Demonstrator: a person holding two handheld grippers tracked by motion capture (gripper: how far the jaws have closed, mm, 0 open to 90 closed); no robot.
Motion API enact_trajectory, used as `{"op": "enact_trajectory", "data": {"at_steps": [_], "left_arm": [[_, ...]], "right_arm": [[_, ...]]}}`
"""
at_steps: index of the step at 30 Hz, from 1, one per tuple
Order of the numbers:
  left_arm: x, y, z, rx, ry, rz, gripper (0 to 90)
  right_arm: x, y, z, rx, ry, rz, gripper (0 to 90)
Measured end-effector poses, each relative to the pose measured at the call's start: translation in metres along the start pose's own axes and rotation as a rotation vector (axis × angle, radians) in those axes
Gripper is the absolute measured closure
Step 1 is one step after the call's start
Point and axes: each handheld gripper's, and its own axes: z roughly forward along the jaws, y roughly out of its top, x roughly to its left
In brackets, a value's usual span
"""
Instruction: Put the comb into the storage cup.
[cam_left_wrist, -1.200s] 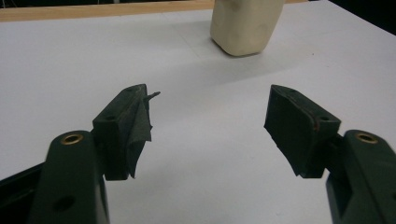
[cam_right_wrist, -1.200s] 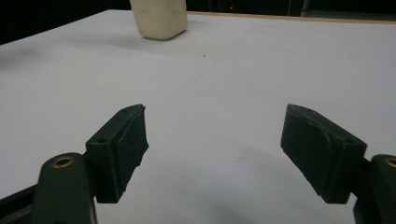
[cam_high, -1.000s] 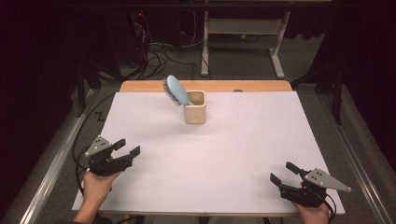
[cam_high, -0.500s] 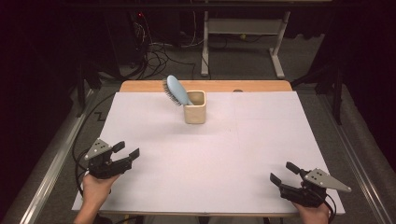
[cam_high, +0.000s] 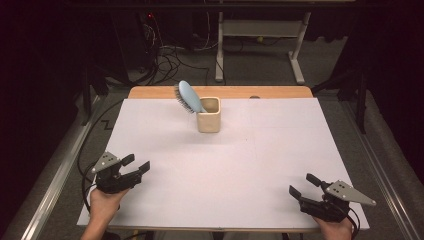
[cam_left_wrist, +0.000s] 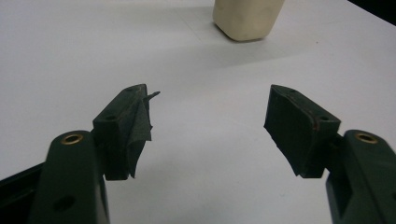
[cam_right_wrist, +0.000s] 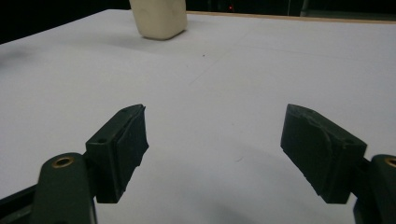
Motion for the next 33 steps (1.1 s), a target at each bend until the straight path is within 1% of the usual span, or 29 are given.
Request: {"op": "enact_trajectory", "data": {"at_steps": [13,19,33], "left_arm": [[0.000,-0.007,0.003,-0.012,0.007,0.003,32.1],[-0.001,-0.013,0.007,-0.012,0.031,-0.001,32.4],[0.001,-0.021,0.007,-0.012,0.032,-0.012,33.0]], "right_arm": [[0.000,0.000,0.000,0.000,0.002,0.000,23.6],[0.000,0.000,0.000,0.000,0.001,0.002,23.6],[0.000,0.000,-0.001,-0.001,-0.002,0.002,23.6]]}}
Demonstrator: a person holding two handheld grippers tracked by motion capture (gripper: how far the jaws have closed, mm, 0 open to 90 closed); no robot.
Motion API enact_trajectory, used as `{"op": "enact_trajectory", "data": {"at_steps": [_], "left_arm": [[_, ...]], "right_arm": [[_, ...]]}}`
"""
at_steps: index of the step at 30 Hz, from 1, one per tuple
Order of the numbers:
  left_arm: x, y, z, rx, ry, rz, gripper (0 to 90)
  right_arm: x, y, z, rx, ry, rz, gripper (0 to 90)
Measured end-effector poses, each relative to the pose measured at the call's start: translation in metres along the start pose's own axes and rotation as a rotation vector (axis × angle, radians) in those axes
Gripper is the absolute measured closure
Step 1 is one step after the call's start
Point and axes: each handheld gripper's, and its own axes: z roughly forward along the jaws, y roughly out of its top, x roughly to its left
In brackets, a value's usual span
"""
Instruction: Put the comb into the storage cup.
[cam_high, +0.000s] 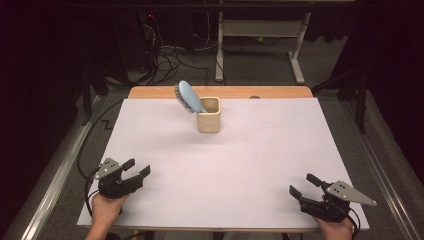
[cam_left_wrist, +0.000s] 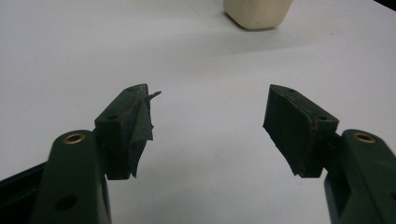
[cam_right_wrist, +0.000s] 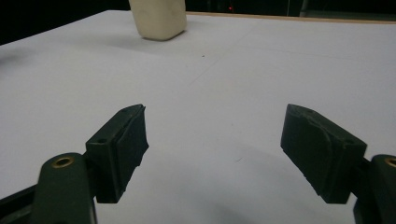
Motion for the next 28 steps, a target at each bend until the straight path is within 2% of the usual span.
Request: {"op": "enact_trajectory", "data": {"at_steps": [5,9,16,19,28], "left_arm": [[0.001,-0.006,0.001,0.010,0.000,-0.003,33.5],[0.000,-0.011,0.002,0.027,-0.009,-0.027,33.6],[-0.004,-0.016,0.004,0.052,0.000,-0.003,33.5],[-0.005,-0.015,0.003,0.045,0.004,-0.002,33.5],[0.001,-0.014,-0.001,0.011,0.010,-0.038,33.7]], "right_arm": [[0.000,0.000,0.000,0.001,-0.001,0.002,23.6],[0.000,0.000,0.000,-0.001,-0.003,0.003,23.6],[0.000,0.000,0.000,0.000,0.002,-0.001,23.6],[0.000,0.000,0.000,-0.001,0.005,0.001,23.6],[0.000,0.000,0.001,0.002,0.010,0.004,23.5]]}}
